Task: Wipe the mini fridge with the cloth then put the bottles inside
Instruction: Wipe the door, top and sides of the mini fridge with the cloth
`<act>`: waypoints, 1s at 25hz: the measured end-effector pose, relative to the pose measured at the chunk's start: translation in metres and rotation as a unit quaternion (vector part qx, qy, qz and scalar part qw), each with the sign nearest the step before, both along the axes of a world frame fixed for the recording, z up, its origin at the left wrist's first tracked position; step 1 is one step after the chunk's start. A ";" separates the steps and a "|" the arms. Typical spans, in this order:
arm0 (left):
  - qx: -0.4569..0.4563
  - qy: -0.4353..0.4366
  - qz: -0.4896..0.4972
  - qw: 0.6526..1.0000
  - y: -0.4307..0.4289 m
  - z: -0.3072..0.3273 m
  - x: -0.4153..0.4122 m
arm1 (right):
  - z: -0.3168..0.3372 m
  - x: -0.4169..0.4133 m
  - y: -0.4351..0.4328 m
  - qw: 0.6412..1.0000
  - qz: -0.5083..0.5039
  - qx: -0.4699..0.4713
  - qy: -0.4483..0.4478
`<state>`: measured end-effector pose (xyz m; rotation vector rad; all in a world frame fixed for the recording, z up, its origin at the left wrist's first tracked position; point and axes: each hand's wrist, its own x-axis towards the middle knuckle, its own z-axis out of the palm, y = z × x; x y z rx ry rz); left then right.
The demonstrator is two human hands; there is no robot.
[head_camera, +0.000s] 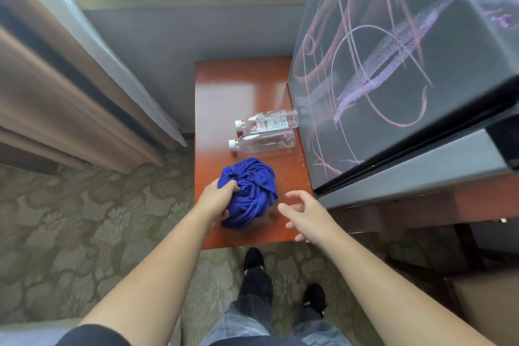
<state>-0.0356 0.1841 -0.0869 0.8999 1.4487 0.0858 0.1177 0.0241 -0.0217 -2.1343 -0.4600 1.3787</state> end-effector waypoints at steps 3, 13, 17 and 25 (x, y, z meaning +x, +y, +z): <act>-0.059 -0.087 0.016 0.994 -0.029 0.037 -0.003 | 0.014 -0.004 -0.015 0.996 0.038 0.074 0.011; -0.025 -0.212 -0.058 0.975 -0.185 0.137 0.031 | 0.079 0.021 -0.148 0.956 -0.001 0.290 0.049; 0.057 -0.201 -0.092 0.974 -0.247 0.165 0.070 | 0.092 0.050 -0.215 0.959 -0.055 0.272 -0.056; 0.128 -0.228 -0.142 0.955 -0.303 0.212 0.147 | 0.126 0.093 -0.273 0.931 -0.085 0.353 -0.043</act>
